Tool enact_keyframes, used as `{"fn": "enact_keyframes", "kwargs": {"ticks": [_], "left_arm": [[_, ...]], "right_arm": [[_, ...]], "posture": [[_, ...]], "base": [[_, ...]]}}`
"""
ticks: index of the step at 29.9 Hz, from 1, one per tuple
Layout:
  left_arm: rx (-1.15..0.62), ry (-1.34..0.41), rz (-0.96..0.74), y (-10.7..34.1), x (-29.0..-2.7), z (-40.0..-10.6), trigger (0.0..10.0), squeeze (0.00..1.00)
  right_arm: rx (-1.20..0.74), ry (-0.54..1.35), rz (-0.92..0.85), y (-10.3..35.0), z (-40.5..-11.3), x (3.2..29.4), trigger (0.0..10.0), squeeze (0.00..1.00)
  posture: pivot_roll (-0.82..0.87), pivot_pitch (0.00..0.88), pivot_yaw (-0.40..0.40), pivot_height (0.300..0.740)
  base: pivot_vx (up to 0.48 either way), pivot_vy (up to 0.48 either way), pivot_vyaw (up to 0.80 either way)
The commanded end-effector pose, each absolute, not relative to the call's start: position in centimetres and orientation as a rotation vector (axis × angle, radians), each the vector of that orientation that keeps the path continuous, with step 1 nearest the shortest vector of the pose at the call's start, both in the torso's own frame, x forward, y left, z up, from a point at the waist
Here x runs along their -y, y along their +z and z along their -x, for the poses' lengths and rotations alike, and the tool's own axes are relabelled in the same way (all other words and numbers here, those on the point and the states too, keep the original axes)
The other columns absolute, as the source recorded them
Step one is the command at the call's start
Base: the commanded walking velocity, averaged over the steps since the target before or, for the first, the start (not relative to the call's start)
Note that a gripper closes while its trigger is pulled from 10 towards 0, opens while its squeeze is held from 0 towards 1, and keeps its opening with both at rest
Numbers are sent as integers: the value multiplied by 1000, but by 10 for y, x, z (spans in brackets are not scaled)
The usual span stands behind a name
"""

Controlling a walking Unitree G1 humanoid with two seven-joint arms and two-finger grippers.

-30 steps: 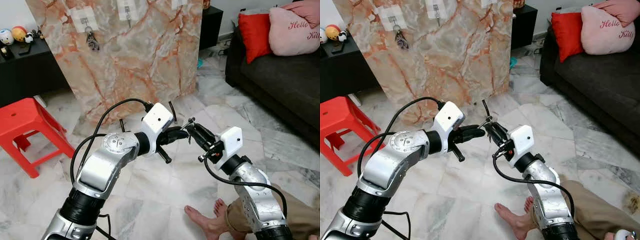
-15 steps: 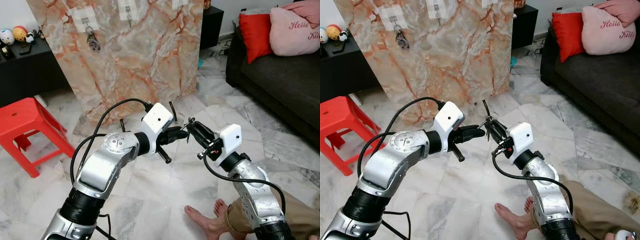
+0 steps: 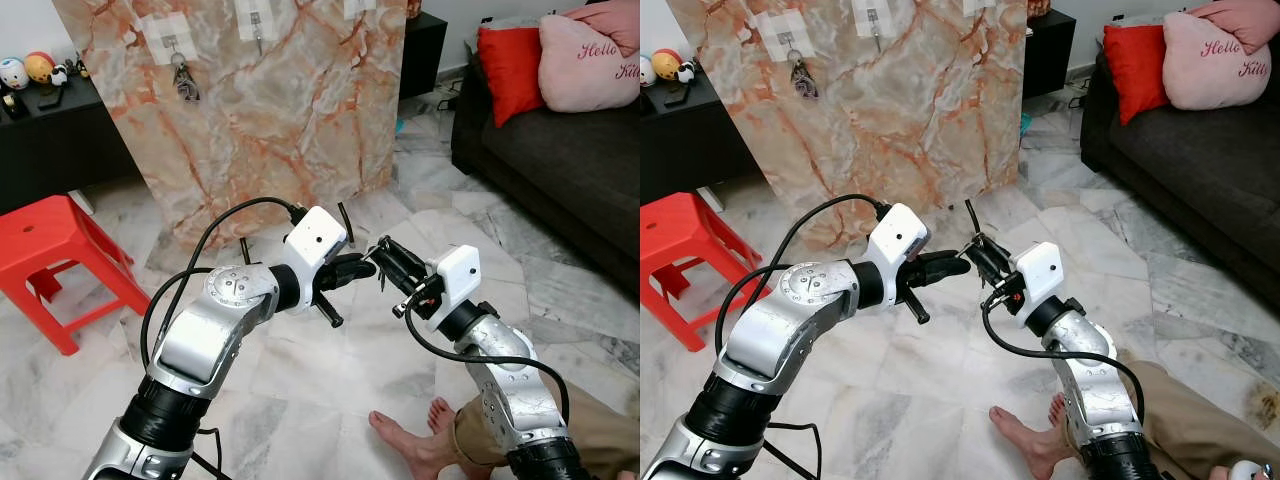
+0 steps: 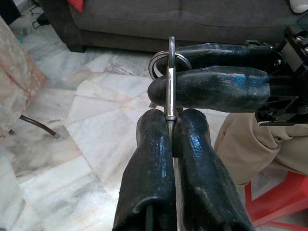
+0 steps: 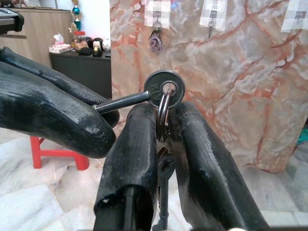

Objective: Hang keys on a hook

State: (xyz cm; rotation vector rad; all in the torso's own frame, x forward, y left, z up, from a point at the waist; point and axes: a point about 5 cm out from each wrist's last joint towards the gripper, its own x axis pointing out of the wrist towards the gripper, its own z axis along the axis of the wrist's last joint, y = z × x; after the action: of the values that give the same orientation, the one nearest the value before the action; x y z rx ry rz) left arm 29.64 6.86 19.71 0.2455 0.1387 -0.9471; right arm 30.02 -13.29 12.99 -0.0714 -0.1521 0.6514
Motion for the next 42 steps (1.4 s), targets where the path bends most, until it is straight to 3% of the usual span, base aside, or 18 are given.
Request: {"fn": "enact_keyframes", "kwargs": {"ticks": [1,15,16,17,18,35,41,42], "left_arm": [[-125,-958,-274,199,-66,-295,10000,0],[-125,-962,-278,199,-66,-295,10000,0],[-125,-962,-278,199,-66,-295,10000,0],[-125,-961,-278,199,-66,-295,10000,0],[-125,-961,-278,199,-66,-295,10000,0],[-116,-898,-253,199,-69,-303,10000,0],[-156,-746,-241,189,-87,-317,10000,0],[-195,-644,-233,177,-103,-324,10000,0]], "right_arm": [[154,668,66,129,-301,130,0,0],[140,645,73,126,-301,131,0,0],[139,637,77,126,-301,132,3725,0],[137,633,79,125,-301,132,9412,0],[135,630,80,125,-301,132,10000,0],[-149,751,83,77,-262,145,10000,0],[-317,619,123,40,-262,159,10000,0],[-403,527,82,18,-259,166,10000,0]], "posture": [[-42,58,39,740],[-41,58,40,740],[-41,58,40,740],[-41,58,40,740],[-41,58,40,740],[-49,58,37,740],[-44,55,37,740],[-44,55,37,740]], "base": [[0,0,0],[0,0,0],[0,0,0],[0,0,0],[0,0,0],[0,0,0],[0,0,0],[0,0,0]]}}
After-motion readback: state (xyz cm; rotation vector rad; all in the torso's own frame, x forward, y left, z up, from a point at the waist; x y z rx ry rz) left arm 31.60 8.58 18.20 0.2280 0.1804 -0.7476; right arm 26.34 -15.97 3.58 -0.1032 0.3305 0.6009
